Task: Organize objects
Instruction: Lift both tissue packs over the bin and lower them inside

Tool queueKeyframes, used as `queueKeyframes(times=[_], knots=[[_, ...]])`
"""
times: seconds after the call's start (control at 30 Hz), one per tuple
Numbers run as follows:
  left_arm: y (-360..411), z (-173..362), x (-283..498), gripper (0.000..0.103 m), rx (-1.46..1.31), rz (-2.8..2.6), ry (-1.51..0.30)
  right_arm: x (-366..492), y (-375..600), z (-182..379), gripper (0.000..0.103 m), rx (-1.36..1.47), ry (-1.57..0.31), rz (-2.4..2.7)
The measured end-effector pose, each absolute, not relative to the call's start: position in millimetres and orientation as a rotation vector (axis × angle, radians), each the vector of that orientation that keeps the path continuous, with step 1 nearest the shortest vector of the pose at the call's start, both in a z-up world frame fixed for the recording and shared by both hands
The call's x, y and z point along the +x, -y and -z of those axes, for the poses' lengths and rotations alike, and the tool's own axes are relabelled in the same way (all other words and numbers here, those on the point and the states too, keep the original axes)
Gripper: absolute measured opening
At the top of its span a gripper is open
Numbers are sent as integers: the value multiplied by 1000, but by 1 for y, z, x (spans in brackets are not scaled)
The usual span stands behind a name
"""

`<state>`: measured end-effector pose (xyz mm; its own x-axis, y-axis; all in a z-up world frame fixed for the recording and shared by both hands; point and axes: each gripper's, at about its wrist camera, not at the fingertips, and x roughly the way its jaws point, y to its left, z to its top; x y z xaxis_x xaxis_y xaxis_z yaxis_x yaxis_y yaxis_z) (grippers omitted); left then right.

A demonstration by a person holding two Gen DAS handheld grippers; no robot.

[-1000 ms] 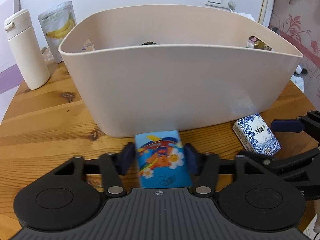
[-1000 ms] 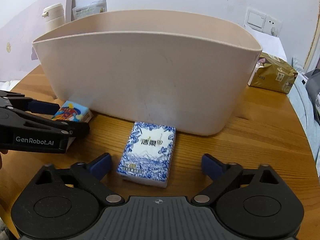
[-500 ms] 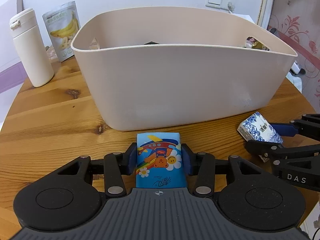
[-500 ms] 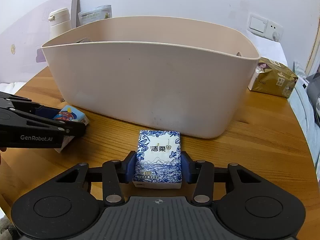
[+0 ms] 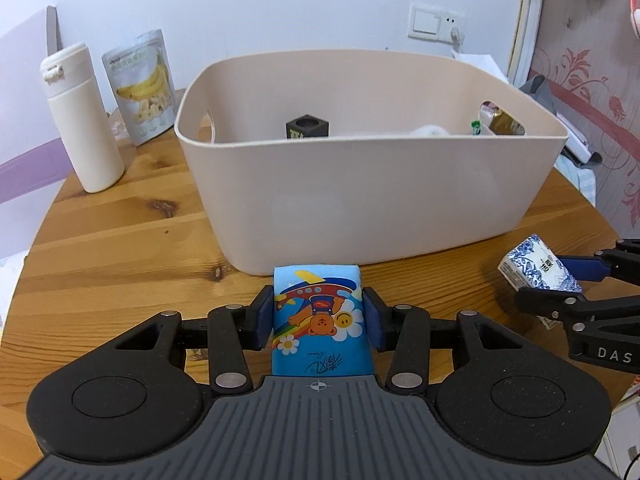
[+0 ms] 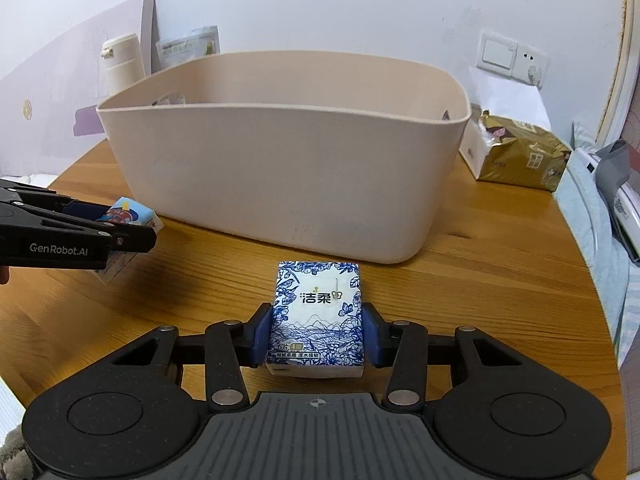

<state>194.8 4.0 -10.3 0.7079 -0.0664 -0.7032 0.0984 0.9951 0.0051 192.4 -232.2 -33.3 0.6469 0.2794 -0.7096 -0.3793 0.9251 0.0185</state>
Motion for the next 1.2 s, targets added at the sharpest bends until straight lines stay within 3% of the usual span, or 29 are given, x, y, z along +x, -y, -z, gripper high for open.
queueKeyframes(times=[1.2], knots=[[-7,-84,194,46,72,115,-536,175,260,-54,43,-73,-538,-326]])
